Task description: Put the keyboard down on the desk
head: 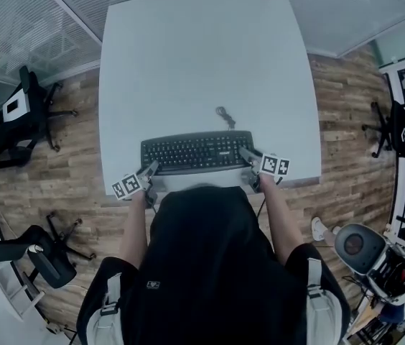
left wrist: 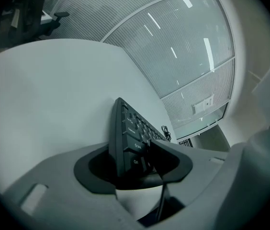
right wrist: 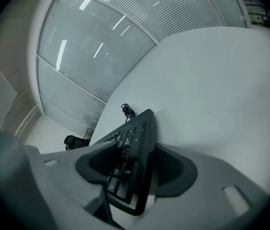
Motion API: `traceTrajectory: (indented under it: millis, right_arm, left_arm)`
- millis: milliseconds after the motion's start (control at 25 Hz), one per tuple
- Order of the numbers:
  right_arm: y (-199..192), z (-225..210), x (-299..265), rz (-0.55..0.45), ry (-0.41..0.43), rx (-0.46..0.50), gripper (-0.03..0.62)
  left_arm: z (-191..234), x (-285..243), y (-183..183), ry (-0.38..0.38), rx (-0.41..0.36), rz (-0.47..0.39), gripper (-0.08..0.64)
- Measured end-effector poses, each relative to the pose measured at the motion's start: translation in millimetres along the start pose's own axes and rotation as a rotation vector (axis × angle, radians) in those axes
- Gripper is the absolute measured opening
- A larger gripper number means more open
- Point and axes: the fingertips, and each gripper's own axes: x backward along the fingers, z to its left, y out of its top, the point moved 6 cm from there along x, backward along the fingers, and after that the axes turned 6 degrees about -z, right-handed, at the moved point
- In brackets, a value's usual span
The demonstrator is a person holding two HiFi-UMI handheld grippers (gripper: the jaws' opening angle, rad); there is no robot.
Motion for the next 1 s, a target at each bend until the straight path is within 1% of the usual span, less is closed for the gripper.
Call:
traceTrajectory:
  millis: [80,160,200,360,480,680,840,920,1000]
  right_arm:
    - [-1.8,1.5,-0.2,-0.002,-0.035,0.046,0.245]
    - [-2.4,2.4,-0.1,0.009,-0.073,0.113,0.249]
    - [-1.8,2.3,0.1,0.014,-0.083,0.130,0.253]
    - [-0.9,3.0,-0.3,0.028,-0.106,0.157,0.253]
    - [-3.6,3.8,-1.7,0.027,-0.157,0.207,0.256]
    - [-4.3,7.0,-0.4,0.025,-0.204,0.252,0.258]
    - [-6.4,9.1,0.2,0.034,-0.235,0.267,0.258]
    - [-5.2,9.5,0.6,0.039,-0.245,0.272,0.258]
    - [-4.7,9.6,0.7,0.049,-0.264,0.299,0.258]
  left_arm:
    - [0.6,2.3,1.8,0.021,-0.024,-0.004,0.221]
    - [0.3,3.7,2.6,0.053,-0.063,-0.008,0.234]
    - [-0.1,3.5,2.7,0.064,-0.080,-0.009,0.240]
    - [-0.9,3.1,5.1,0.090,-0.121,-0.017,0.245]
    - [-0.4,2.6,5.3,0.134,-0.169,-0.024,0.259]
    - [-2.8,2.6,5.1,0.205,-0.254,-0.031,0.275]
    - [-3.2,3.5,5.9,0.222,-0.277,-0.027,0.276]
    - [-4.1,2.9,6.1,0.245,-0.294,-0.016,0.282]
    - [-4.8,0.7,5.3,0.272,-0.321,-0.006,0.288]
